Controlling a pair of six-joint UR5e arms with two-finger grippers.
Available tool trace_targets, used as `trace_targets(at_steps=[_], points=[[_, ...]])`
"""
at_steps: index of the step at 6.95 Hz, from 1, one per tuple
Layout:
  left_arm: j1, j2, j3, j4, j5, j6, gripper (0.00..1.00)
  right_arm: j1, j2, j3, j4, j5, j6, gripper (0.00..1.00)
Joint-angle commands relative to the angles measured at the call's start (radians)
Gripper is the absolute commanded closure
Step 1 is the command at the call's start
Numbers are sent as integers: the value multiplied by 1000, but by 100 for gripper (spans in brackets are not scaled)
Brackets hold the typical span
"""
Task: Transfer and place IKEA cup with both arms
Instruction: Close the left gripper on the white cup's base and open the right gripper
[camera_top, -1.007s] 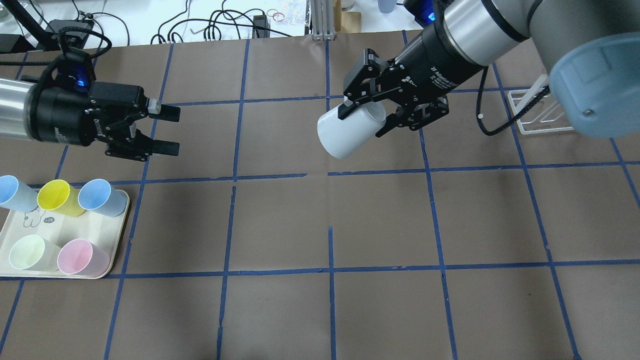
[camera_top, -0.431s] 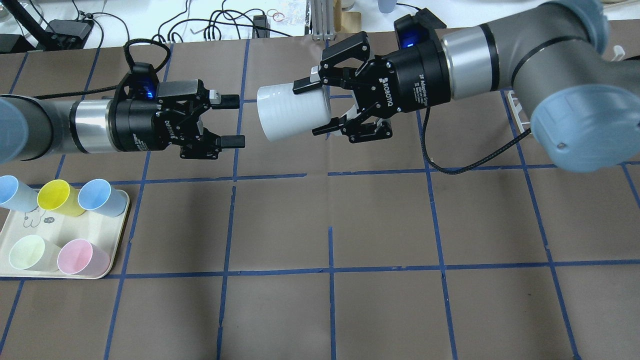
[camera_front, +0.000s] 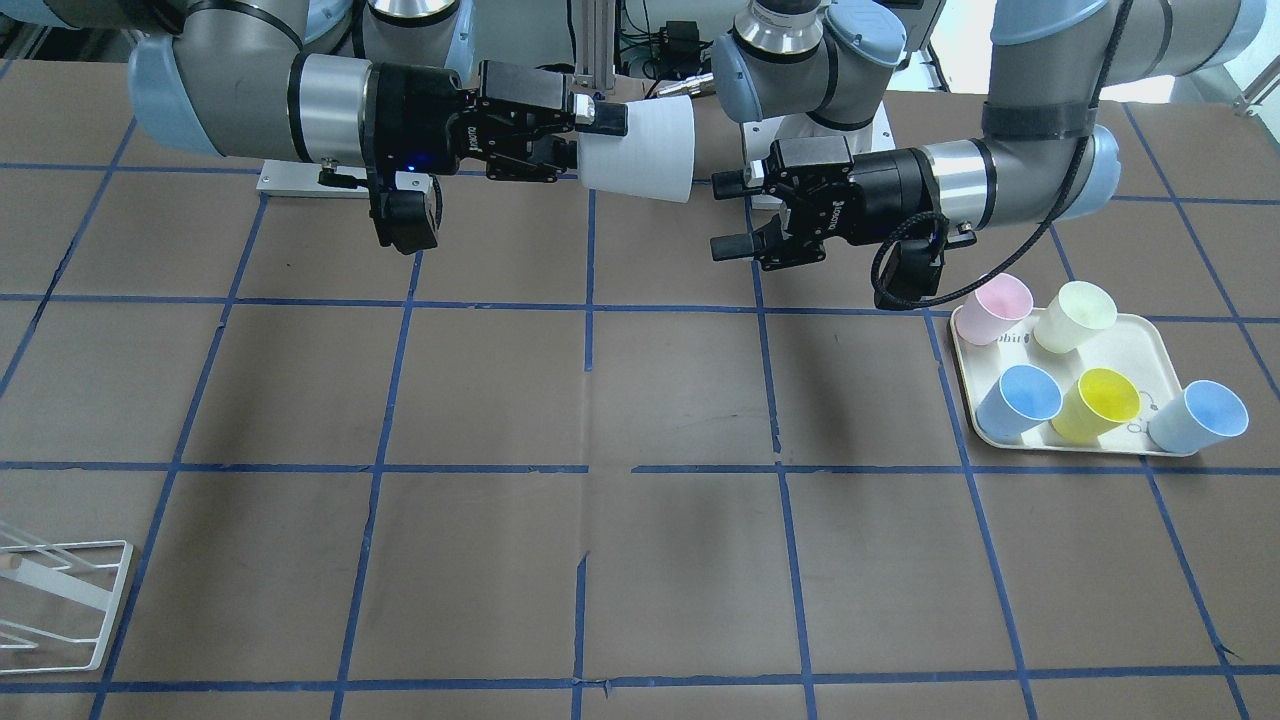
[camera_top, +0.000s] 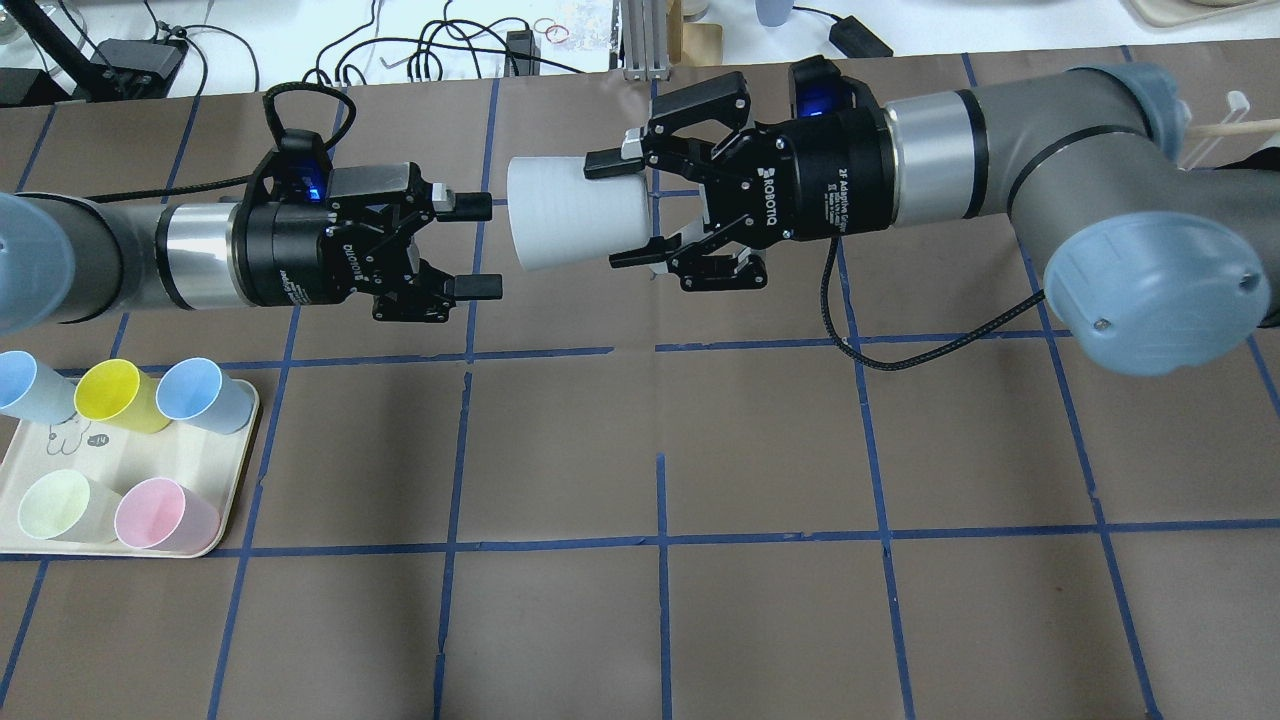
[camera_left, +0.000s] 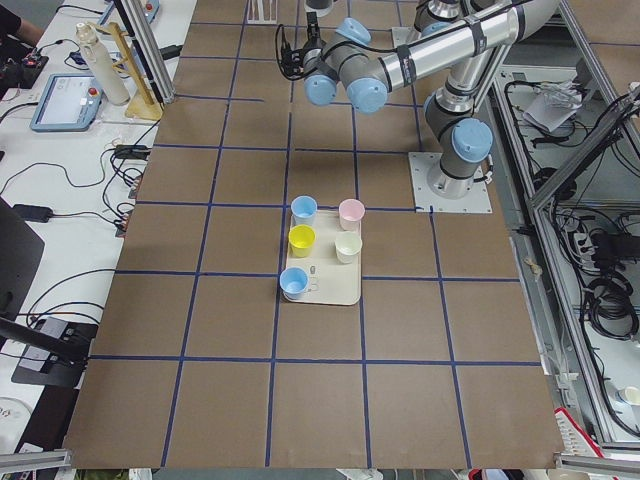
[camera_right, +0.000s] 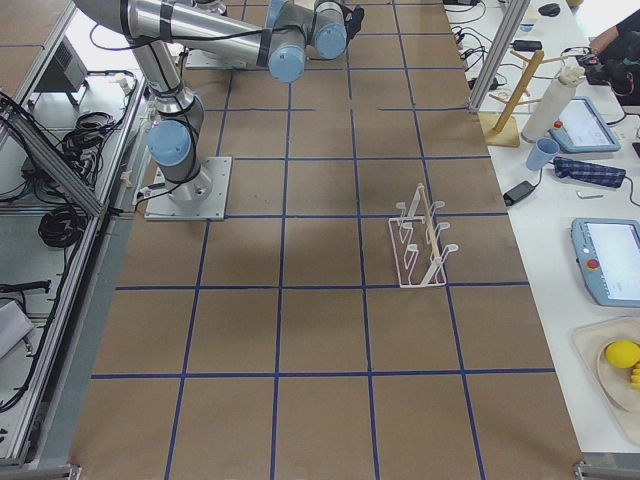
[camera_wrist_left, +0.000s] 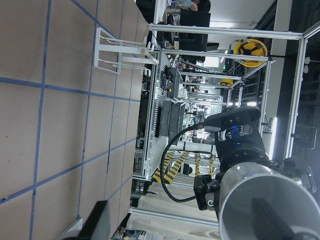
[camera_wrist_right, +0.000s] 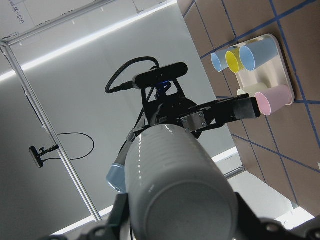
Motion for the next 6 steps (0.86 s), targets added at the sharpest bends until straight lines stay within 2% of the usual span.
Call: trace_targets(at_steps=[1, 5, 6], points=[[-4, 12, -3, -10, -1, 1, 0, 7, 31, 0, 2, 5, 1, 100], [-42, 37, -7, -21, -4, 12, 0, 39, 33, -6, -2, 5, 12, 100], [-43, 44, -9, -22, -4, 12, 3, 39, 33, -6, 2, 5, 12, 100]])
